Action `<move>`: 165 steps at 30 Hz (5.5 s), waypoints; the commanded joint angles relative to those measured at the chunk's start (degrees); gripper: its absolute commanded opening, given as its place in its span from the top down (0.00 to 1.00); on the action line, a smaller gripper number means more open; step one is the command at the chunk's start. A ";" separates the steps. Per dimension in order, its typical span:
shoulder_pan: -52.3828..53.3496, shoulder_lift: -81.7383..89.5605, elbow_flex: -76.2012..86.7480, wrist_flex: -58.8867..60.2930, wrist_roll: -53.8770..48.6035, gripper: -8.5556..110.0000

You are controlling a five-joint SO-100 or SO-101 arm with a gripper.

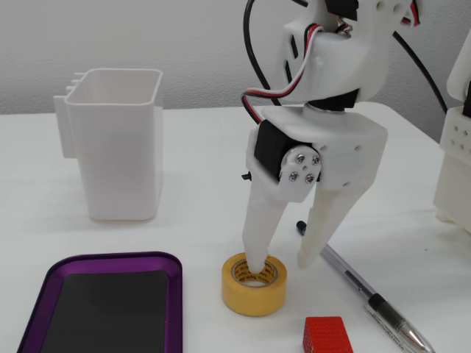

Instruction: Pick up the yellow tape and place it in the box.

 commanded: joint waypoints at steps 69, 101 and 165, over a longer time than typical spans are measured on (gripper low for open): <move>0.26 -15.12 -26.19 -8.00 -7.38 0.80; 10.46 93.16 35.60 15.29 -6.59 0.79; 10.81 90.97 54.58 13.27 7.91 0.93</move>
